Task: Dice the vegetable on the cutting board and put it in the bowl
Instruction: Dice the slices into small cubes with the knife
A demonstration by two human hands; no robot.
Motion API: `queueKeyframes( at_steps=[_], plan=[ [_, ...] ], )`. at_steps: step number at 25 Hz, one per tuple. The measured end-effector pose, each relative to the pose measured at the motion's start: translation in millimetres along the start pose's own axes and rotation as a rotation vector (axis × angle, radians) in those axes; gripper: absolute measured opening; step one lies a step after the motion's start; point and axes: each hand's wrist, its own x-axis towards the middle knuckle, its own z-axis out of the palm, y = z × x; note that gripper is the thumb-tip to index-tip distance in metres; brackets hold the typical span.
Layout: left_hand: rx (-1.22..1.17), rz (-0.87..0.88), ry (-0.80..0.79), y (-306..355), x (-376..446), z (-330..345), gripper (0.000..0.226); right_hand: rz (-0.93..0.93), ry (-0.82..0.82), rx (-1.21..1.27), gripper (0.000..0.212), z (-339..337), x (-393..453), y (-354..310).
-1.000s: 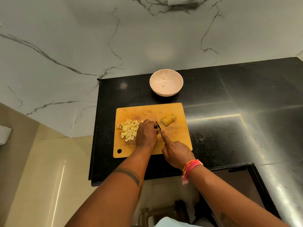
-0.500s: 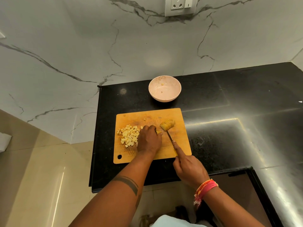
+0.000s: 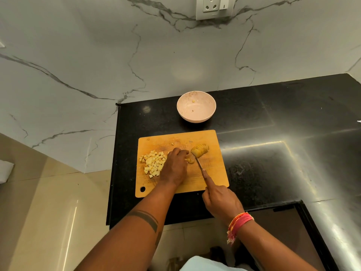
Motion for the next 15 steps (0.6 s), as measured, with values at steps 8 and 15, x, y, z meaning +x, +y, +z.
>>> queueKeyframes(
  at_steps=[8, 15],
  plan=[
    [-0.139, -0.127, 0.027, 6, -5, 4, 0.040, 0.042, -0.023, 0.071, 0.075, 29, -8, -21],
    [-0.067, -0.057, -0.036, 1, -2, 5, 0.039, 0.066, 0.004, 0.112, 0.073, 27, -8, -26]
  ],
)
